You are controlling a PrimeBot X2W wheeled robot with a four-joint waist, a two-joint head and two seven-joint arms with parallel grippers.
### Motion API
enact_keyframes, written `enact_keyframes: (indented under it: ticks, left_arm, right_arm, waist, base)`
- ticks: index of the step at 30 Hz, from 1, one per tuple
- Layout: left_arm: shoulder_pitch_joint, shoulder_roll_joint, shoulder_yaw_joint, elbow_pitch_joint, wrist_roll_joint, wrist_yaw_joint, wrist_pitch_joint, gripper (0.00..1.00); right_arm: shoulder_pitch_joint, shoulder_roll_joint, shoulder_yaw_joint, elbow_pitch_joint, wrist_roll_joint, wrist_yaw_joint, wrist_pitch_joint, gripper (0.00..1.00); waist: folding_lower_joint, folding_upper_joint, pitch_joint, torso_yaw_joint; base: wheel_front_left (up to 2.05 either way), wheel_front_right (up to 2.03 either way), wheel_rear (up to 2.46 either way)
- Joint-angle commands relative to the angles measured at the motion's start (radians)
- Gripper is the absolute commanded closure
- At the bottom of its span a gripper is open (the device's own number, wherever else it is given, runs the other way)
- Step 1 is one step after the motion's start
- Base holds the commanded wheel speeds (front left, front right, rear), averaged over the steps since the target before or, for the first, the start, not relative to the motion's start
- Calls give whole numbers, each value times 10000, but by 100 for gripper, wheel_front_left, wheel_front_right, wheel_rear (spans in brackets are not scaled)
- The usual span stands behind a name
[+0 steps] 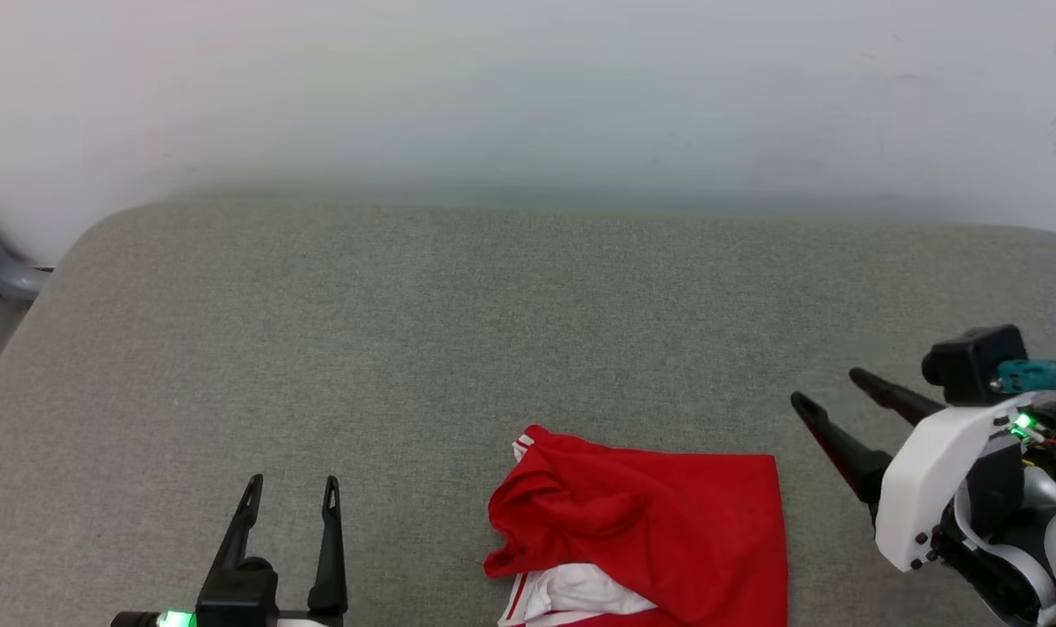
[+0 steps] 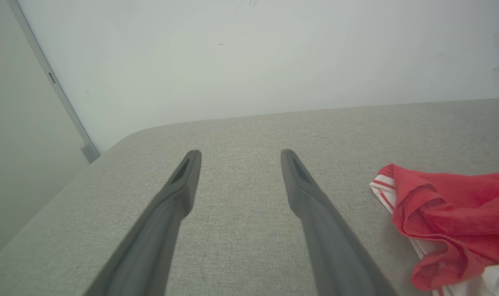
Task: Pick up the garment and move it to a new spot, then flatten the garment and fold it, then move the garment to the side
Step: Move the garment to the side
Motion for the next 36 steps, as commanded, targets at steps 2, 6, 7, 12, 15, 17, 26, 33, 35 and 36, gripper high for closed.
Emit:
enact_keyframes:
  ticks: [2,6,7,12,15,17,26,33,35,36]
  left_arm:
    - [-147,-8,1,-39,68,-15,-50,0]
    - [-358,-52,-67,-50,75,-53,-50,0]
    - [-396,-66,-79,-46,69,-56,-50,0]
    - [-593,-131,-144,-88,76,-51,-50,0]
    - [-714,-165,-174,-98,96,-45,-50,0]
    - [-756,-183,-196,-90,105,-45,-50,0]
    - [-1130,-245,-322,-28,120,-54,-50,0]
    - [-1211,-258,-301,16,109,-13,-50,0]
    - [-1201,-250,-271,28,93,6,-50,0]
    - [-1204,-252,-264,40,85,8,-50,0]
  right_arm:
    - [-197,-329,378,122,440,-9,827,0]
    - [-302,-722,949,466,1100,-9,2083,0]
    - [-327,-785,1032,540,1228,-9,2291,0]
    - [-301,-940,1433,1106,1723,-9,3011,0]
    - [-374,-922,1692,1496,1923,-9,3181,0]
    - [-447,-813,1811,1801,1987,-9,3169,0]
    - [-573,-584,3062,3239,1899,-9,2967,0]
    - [-355,-635,3838,4059,2078,-9,2510,0]
    - [-440,-652,3942,4105,2130,-9,2239,100]
    - [-508,-682,3982,4116,2151,-9,2173,100]
  waist:
    - [0,-1,145,41]
    - [0,-1,411,126]
    - [0,-1,463,146]
    - [0,-1,772,301]
    - [0,-1,958,392]
    - [0,-1,1092,458]
    - [0,-1,1675,709]
    - [0,-1,1768,774]
    - [0,-1,1761,744]
    - [0,-1,1750,732]
  base:
    - [0,0,0]
    - [0,0,0]
    - [0,0,0]
    - [0,0,0]
    - [0,0,0]
    - [0,0,0]
    - [0,0,0]
    - [0,0,0]
    - [0,0,0]
    - [0,0,0]
